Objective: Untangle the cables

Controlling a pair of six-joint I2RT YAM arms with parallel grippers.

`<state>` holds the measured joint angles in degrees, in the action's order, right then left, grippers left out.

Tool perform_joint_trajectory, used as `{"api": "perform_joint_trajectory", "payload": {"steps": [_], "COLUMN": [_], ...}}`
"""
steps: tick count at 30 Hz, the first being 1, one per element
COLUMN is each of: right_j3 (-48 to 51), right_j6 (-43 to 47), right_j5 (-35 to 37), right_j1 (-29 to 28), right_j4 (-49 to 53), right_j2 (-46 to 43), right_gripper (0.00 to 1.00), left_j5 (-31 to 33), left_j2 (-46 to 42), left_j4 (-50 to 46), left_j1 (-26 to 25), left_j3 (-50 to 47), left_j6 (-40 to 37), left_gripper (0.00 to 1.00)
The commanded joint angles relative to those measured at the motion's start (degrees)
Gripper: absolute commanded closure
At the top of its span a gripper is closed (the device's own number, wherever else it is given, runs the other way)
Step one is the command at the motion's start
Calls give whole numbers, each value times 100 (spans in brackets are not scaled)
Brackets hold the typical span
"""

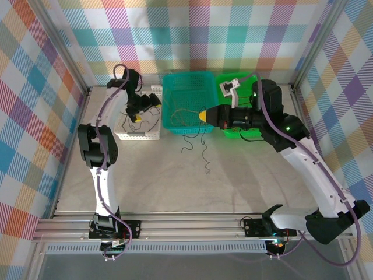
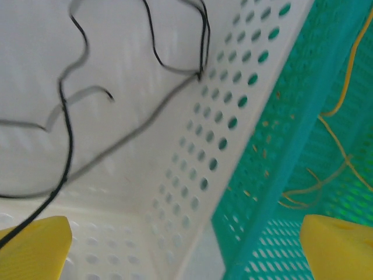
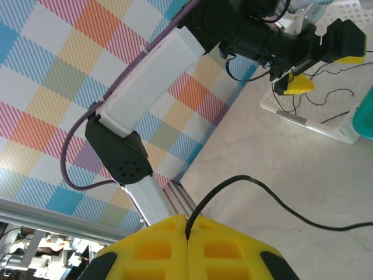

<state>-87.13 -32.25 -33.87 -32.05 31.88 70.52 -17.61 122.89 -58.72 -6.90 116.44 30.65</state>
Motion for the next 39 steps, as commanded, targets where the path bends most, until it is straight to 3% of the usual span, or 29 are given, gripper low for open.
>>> {"api": "perform_joint_trajectory", "payload": {"steps": [1, 4, 8, 11, 12, 16, 18, 26, 28, 31, 35, 39], "right_j3": [-223, -209, -225, -306, -337, -281, -265, -146, -129, -123, -93, -60], "right_j6": [256, 330, 446, 556, 594, 702, 720, 806, 813, 834, 831, 820], "right_j5": [144, 146, 116, 101, 130, 187, 160, 252, 228, 249, 236, 284], "right_j1": [-101, -231, -440, -609, -663, -792, -840, -934, -956, -979, -1012, -1049], "right_j4": [161, 116, -34, -112, -103, -276, -331, -354, -380, -392, -485, -502], "right_j2": [24, 52, 101, 185, 201, 199, 201, 131, 132, 143, 172, 218], "right_gripper": [100, 100, 100, 100, 100, 100, 100, 100, 100, 100, 100, 100], "left_j5": [-814, -2, 985, 2429, 2633, 3856, 3876, 4184, 4468, 4272, 4544, 3814], "left_j2": [-360, -554, -1286, -1605, -1722, -2414, -2536, -2472, -2702, -2620, -2550, -2402], "left_j4": [-122, -265, 469, 789, 926, 2413, 2915, 3322, 4185, 3748, 4193, 3342], "left_j1": [52, 48, -24, -351, -445, -926, -956, -928, -1050, -938, -998, -666], "left_j3": [25, 114, -552, -660, -720, -1793, -2143, -2487, -2950, -2613, -2696, -2133], "left_j6": [498, 297, 57, -492, -641, -1151, -1212, -1013, -1398, -1177, -1463, -659], "left_gripper": [0, 0, 0, 0, 0, 0, 0, 0, 0, 0, 0, 0]}}
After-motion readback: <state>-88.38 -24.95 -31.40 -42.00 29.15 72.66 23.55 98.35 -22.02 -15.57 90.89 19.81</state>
